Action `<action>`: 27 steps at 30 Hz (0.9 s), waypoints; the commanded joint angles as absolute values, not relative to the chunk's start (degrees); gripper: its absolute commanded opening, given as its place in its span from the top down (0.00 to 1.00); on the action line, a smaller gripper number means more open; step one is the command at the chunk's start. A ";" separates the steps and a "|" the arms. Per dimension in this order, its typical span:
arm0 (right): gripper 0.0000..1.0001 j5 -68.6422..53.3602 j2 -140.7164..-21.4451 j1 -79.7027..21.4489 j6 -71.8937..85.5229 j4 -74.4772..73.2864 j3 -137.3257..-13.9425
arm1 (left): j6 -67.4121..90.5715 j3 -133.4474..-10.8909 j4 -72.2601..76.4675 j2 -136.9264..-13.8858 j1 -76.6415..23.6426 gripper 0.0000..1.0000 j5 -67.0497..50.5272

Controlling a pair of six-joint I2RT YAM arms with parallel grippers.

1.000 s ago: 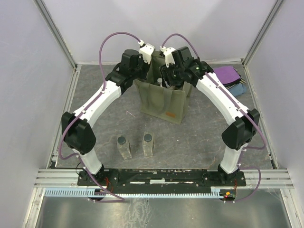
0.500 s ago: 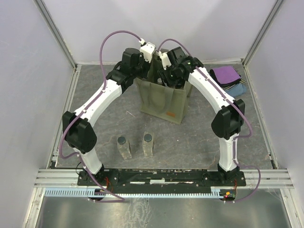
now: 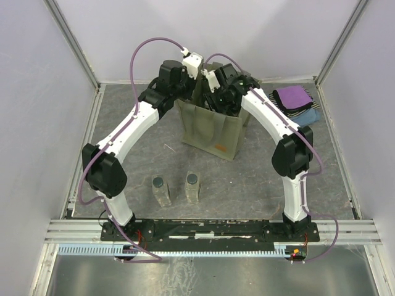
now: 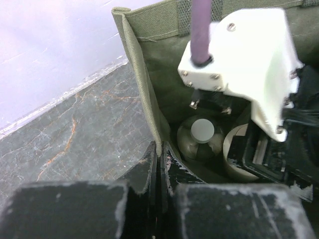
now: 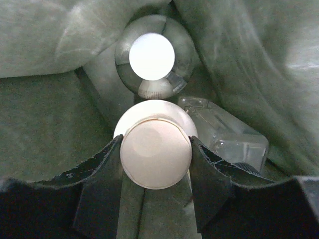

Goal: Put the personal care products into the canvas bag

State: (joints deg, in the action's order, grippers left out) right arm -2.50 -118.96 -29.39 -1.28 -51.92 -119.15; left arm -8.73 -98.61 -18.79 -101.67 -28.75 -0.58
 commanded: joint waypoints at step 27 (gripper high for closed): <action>0.00 0.26 -103.10 -28.52 1.78 -52.58 -125.00 | -6.98 -100.19 -13.11 -103.41 -26.69 0.97 -3.60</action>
